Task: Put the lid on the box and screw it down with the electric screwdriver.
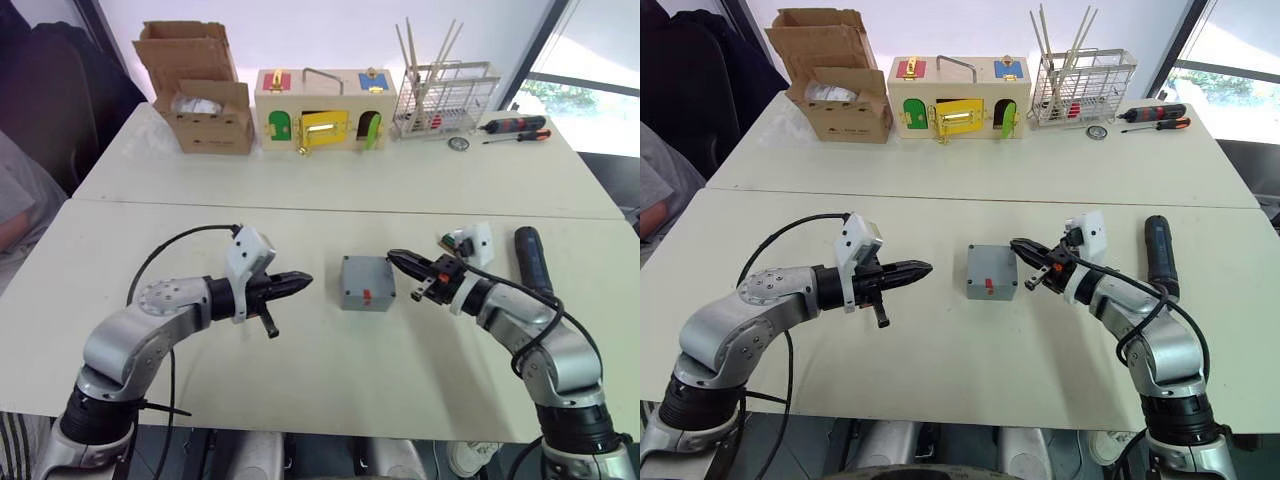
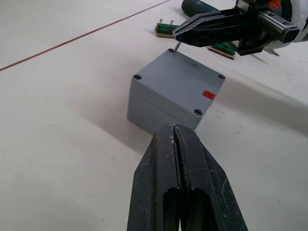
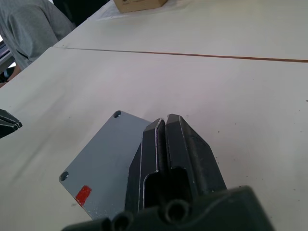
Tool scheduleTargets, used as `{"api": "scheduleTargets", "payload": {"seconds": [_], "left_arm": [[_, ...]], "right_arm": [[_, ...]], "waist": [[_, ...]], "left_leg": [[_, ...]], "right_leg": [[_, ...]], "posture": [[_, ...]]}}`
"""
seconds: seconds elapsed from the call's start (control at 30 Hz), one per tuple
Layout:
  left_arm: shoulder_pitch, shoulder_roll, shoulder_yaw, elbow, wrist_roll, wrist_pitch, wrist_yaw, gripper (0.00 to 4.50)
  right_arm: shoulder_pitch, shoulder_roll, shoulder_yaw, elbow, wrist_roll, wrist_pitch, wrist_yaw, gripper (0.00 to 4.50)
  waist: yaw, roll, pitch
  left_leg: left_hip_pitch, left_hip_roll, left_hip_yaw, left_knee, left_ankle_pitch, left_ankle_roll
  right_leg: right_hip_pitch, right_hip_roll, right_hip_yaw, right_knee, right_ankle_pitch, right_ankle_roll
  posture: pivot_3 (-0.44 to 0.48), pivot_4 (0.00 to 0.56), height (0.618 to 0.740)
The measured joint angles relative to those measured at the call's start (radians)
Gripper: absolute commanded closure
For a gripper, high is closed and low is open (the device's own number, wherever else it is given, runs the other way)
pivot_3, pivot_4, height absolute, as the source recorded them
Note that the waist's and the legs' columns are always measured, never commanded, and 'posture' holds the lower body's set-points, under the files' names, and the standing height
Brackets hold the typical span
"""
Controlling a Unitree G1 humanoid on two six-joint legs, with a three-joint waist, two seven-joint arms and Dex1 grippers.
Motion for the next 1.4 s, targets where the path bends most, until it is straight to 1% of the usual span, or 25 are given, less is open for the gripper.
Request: {"api": "scheduleTargets", "payload": {"seconds": [0.43, 0.53, 0.6, 0.63, 0.73, 0.8, 0.83, 0.87, 0.9, 1.0, 1.07, 1.1, 1.13, 1.2, 1.27, 1.33, 1.37, 1.4], "left_arm": [[-0.008, -0.003, -0.013, 0.003, 0.003, -0.002, 0.008, 4.50], [-0.013, -0.003, -0.016, 0.003, 0.004, -0.003, 0.006, 4.50], [-0.018, -0.003, -0.022, 0.003, 0.004, -0.003, 0.005, 4.50], [-0.023, -0.003, -0.027, 0.004, 0.004, -0.003, 0.005, 4.50], [-0.033, -0.003, -0.037, 0.007, 0.004, -0.005, 0.001, 4.50], [-0.040, -0.004, -0.045, 0.016, 0.004, -0.015, -0.006, 4.50], [-0.048, -0.004, -0.050, 0.024, 0.004, -0.019, -0.013, 4.50], [-0.053, -0.005, -0.050, 0.026, 0.004, -0.022, -0.016, 4.50], [-0.069, -0.013, -0.050, 0.030, 0.001, -0.023, -0.027, 4.50], [-0.129, -0.033, -0.050, 0.029, -0.021, -0.025, -0.054, 4.50], [-0.147, -0.041, -0.054, 0.023, -0.024, -0.026, -0.065, 4.50], [-0.156, -0.047, -0.062, 0.022, -0.026, -0.025, -0.068, 4.50], [-0.169, -0.055, -0.082, 0.019, -0.027, -0.025, -0.074, 4.50], [-0.190, -0.070, -0.126, -0.009, -0.032, -0.027, -0.095, 4.50], [-0.212, -0.088, -0.158, -0.022, -0.033, -0.040, -0.104, 4.50], [-0.228, -0.102, -0.177, -0.026, -0.029, -0.047, -0.106, 4.50], [-0.230, -0.101, -0.184, -0.027, -0.027, -0.051, -0.108, 4.50], [-0.231, -0.100, -0.196, -0.029, -0.022, -0.057, -0.112, 4.50]], "right_arm": [[-0.028, 0.017, 0.033, 0.053, -0.038, -0.013, -0.010, 4.47], [-0.031, 0.014, 0.040, 0.057, -0.050, -0.015, -0.007, 3.66], [-0.032, 0.009, 0.043, 0.057, -0.059, -0.018, -0.001, 2.75], [-0.032, 0.008, 0.043, 0.057, -0.065, -0.019, 0.001, 2.19], [-0.032, 0.005, 0.043, 0.057, -0.066, -0.019, 0.003, 0.85], [-0.029, -0.006, 0.038, 0.053, -0.065, -0.016, 0.002, 0.16], [-0.027, -0.014, 0.021, 0.045, -0.057, -0.001, -0.002, 0.01], [-0.027, -0.017, 0.000, 0.035, -0.043, 0.017, -0.008, 0.01], [-0.030, -0.029, -0.047, 0.009, -0.010, 0.065, -0.024, 0.01], [-0.109, -0.118, -0.206, -0.031, 0.097, 0.227, -0.063, 0.01], [-0.163, -0.170, -0.283, -0.038, 0.142, 0.291, -0.075, 0.01], [-0.179, -0.204, -0.304, -0.037, 0.155, 0.317, -0.073, 0.01], [-0.194, -0.271, -0.304, -0.019, 0.153, 0.339, -0.060, 0.01], [-0.265, -0.484, -0.271, 0.082, 0.135, 0.403, 0.005, 0.01], [-0.351, -0.664, -0.226, 0.204, 0.118, 0.470, 0.081, 0.01], [-0.421, -0.770, -0.146, 0.313, 0.095, 0.535, 0.148, 0.01], [-0.430, -0.794, -0.105, 0.350, 0.081, 0.553, 0.172, 0.01], [-0.442, -0.818, -0.036, 0.405, 0.061, 0.574, 0.210, 0.01]], "waist": [[0.000, 0.000, 0.000], [0.000, 0.000, 0.000], [0.000, 0.000, 0.000], [0.000, 0.000, 0.000], [0.000, 0.000, 0.000], [0.000, 0.000, 0.000], [0.002, 0.000, 0.000], [0.002, 0.000, 0.000], [0.003, 0.001, 0.000], [0.004, 0.001, 0.001], [0.003, 0.001, 0.001], [0.002, 0.001, 0.001], [0.002, 0.003, 0.002], [0.003, 0.010, 0.008], [0.002, 0.010, 0.008], [-0.001, 0.007, 0.008], [-0.004, 0.007, 0.008], [-0.006, 0.006, 0.008]], "left_leg": [[0.000, 0.000, 0.000, 0.000, 0.000, 0.000], [0.000, 0.000, 0.000, 0.000, 0.000, 0.000], [0.000, 0.000, 0.000, 0.000, 0.000, 0.000], [0.000, 0.000, 0.000, 0.000, 0.000, 0.000], [0.000, 0.000, 0.000, 0.000, 0.000, 0.000], [0.000, 0.000, 0.000, 0.000, 0.000, 0.000], [0.000, 0.000, 0.000, 0.000, 0.000, 0.000], [0.000, 0.000, 0.000, 0.000, 0.000, 0.000], [-0.001, -0.001, 0.000, 0.000, 0.000, 0.000], [-0.001, -0.001, 0.000, 0.000, 0.000, 0.000], [-0.001, -0.001, 0.000, -0.001, 0.000, 0.000], [-0.001, -0.001, 0.000, -0.001, 0.000, 0.000], [-0.001, -0.001, 0.000, -0.001, 0.000, 0.000], [-0.002, -0.003, 0.002, -0.001, 0.000, 0.001], [-0.002, -0.003, 0.003, -0.001, 0.000, 0.002], [-0.002, -0.001, 0.003, -0.001, -0.001, 0.002], [-0.002, -0.001, 0.003, -0.002, -0.001, 0.002], [-0.001, -0.001, 0.003, -0.002, -0.001, 0.002]], "right_leg": [[0.000, -0.001, 0.000, 0.000, -0.001, -0.003], [0.000, -0.001, 0.000, 0.000, -0.001, -0.003], [0.000, -0.001, 0.000, 0.000, -0.001, -0.003], [0.000, -0.001, 0.000, 0.000, -0.001, -0.003], [0.000, -0.001, 0.000, 0.000, -0.001, -0.003], [0.000, -0.001, 0.000, 0.000, -0.001, -0.003], [0.000, -0.002, 0.000, 0.000, -0.001, -0.003], [-0.001, -0.002, 0.000, 0.000, -0.001, -0.003], [-0.001, -0.002, 0.000, 0.000, -0.001, -0.003], [-0.001, -0.003, 0.000, -0.001, -0.001, -0.003], [-0.001, -0.003, 0.000, -0.001, -0.001, -0.003], [-0.001, -0.003, 0.000, -0.001, -0.001, -0.003], [-0.001, -0.003, 0.000, -0.001, -0.001, -0.003], [-0.002, -0.005, 0.000, -0.002, -0.001, -0.004], [-0.002, -0.004, 0.001, -0.003, -0.002, -0.004], [-0.001, -0.002, 0.000, -0.005, -0.002, -0.004], [0.000, -0.002, 0.000, -0.006, -0.002, -0.004], [0.000, -0.002, 0.001, -0.006, -0.002, -0.004]], "posture": [[0.000, 0.150, 0.731], [0.000, 0.150, 0.731], [0.000, 0.150, 0.731], [0.000, 0.150, 0.731], [0.000, 0.150, 0.731], [0.000, 0.150, 0.731], [0.000, 0.150, 0.731], [0.000, 0.150, 0.731], [0.000, 0.150, 0.731], [0.000, 0.150, 0.731], [0.000, 0.150, 0.731], [0.000, 0.150, 0.731], [0.000, 0.150, 0.731], [0.000, 0.150, 0.731], [0.000, 0.150, 0.731], [0.000, 0.150, 0.731], [0.000, 0.150, 0.731], [0.000, 0.150, 0.731]]}}
